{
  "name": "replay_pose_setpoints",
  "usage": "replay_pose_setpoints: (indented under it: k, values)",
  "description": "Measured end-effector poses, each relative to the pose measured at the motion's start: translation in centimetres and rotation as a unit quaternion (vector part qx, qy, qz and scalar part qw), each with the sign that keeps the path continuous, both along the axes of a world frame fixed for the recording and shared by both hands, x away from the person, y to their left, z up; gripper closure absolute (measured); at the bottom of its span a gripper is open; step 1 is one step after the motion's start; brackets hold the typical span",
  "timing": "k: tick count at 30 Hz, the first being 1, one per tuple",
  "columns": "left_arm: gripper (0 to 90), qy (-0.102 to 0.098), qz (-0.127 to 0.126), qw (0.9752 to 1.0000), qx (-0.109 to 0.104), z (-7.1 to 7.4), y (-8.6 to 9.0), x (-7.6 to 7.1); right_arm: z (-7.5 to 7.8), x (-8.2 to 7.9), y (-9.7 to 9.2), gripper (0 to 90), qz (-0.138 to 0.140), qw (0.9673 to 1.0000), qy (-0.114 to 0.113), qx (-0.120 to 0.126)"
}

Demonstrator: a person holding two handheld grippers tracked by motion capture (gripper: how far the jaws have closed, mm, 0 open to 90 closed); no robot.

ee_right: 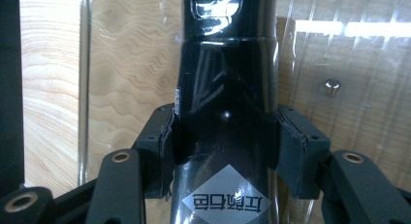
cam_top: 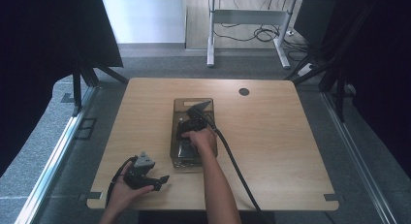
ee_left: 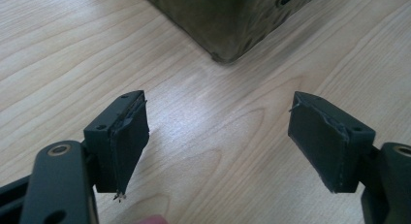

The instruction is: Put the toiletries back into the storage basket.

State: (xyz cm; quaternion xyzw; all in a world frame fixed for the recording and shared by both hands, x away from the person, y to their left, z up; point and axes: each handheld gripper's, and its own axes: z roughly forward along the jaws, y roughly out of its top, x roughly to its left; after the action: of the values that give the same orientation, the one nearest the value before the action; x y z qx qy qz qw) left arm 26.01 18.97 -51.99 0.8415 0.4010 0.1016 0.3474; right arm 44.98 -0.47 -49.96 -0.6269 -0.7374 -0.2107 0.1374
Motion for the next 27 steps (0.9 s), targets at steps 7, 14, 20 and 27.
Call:
replay_pose_setpoints:
  k: [7,14,20,27]
  values:
    - [22.9,0.0,0.0,1.0,0.0,0.0,0.0,0.1,-0.4,-0.2,0.4,45.8,0.007,1.0,0.005,-0.001]
    - [22.9,0.001,0.0,1.0,0.001,-0.1,0.0,0.1,-0.6,-0.4,0.5,45.0,0.012,0.9998,0.008,-0.009]
    - [22.9,0.002,-0.002,1.0,0.001,-0.1,0.0,0.1,-0.1,-0.9,0.7,40.6,0.02,0.9998,0.002,-0.007]
    - [23.0,0.003,0.002,1.0,-0.002,-0.2,-0.1,0.1,1.5,-1.5,0.4,40.1,0.048,0.9984,-0.028,-0.011]
